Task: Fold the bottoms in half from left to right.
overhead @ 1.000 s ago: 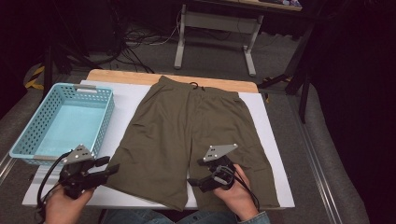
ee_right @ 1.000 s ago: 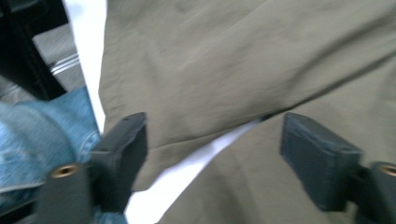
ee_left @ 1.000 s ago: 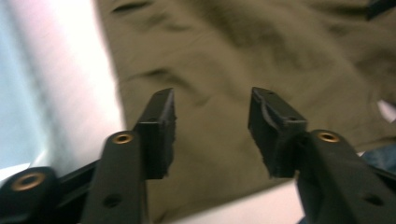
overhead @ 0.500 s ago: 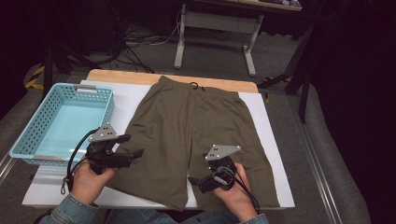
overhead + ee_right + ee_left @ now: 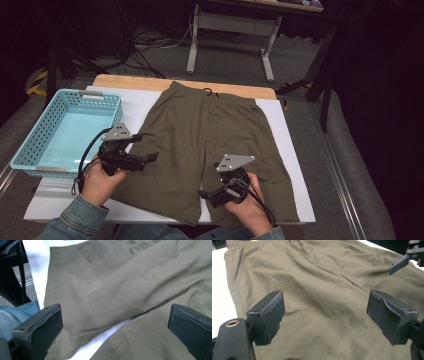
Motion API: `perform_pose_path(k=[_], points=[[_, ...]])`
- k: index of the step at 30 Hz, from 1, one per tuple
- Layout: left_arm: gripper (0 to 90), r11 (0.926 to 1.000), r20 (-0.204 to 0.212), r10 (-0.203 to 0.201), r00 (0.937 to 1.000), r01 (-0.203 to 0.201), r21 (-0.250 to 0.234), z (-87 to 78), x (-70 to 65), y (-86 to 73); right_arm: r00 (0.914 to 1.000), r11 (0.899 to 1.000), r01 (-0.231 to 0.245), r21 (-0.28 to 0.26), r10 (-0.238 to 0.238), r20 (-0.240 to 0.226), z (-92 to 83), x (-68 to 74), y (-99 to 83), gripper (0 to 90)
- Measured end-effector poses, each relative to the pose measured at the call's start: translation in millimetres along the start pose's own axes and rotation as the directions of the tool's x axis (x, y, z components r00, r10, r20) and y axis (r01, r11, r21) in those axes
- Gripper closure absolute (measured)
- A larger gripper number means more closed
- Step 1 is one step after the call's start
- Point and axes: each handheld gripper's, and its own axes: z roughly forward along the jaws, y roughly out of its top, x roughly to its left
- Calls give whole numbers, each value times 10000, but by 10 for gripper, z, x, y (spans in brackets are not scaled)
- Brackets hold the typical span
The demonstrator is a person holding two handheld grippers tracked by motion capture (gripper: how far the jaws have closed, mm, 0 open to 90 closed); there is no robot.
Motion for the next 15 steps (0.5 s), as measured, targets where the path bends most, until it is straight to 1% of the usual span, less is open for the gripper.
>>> perform_pose_path(k=[1, 2, 5, 7, 9, 13, 15], points=[[149, 9999, -27, 148, 9999, -148, -52, 4, 18, 24, 10000, 10000, 37, 10, -37, -24, 6, 7, 9, 0], [144, 9999, -9, 117, 9999, -117, -70, 6, 22, 41, 10000, 10000, 82, -3, -82, -20, 10, 15, 21, 0], [135, 9997, 41, 226, 9997, -225, -107, 13, 52, 91, 9999, 9999, 166, -33, -166, -31, 25, 23, 55, 0], [128, 9997, 138, 219, 9997, -217, -151, 18, 67, 124, 9998, 9997, 199, -137, -200, -64, 31, 27, 80, 0], [120, 9994, 181, 307, 9994, -304, -171, 27, 88, 170, 9994, 9992, 332, -241, -330, 103, 30, 41, 111, 1], [99, 9988, 363, 435, 9984, -427, -237, 49, 106, 244, 9992, 9986, 389, -363, -391, -25, 36, 52, 180, 1], [98, 9982, 401, 558, 9976, -549, -243, 69, 118, 281, 9991, 9986, 404, -333, -408, -122, 46, 61, 212, 4]])
